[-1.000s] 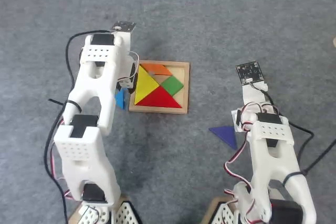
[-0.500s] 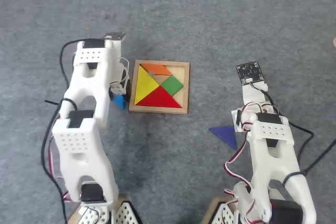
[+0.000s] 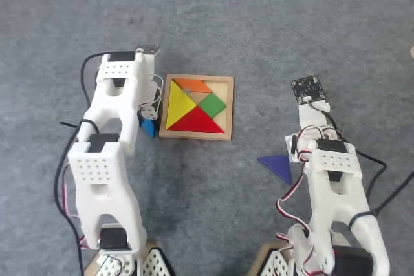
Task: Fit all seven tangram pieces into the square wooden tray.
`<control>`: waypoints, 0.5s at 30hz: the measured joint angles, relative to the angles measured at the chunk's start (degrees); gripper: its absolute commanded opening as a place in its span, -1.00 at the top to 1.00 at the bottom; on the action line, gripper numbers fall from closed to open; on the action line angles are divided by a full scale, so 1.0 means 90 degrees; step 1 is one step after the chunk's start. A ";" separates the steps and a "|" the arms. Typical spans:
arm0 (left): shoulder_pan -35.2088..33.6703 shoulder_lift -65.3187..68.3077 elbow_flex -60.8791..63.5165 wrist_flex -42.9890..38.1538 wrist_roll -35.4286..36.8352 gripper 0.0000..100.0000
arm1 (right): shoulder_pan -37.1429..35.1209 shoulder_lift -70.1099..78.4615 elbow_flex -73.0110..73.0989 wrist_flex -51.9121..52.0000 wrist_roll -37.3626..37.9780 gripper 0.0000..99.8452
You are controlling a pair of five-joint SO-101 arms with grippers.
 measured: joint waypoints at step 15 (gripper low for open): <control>0.0254 -0.1114 -0.0010 0.0361 -0.0010 0.98 | 0.0000 0.0000 0.0000 0.0000 0.0000 0.96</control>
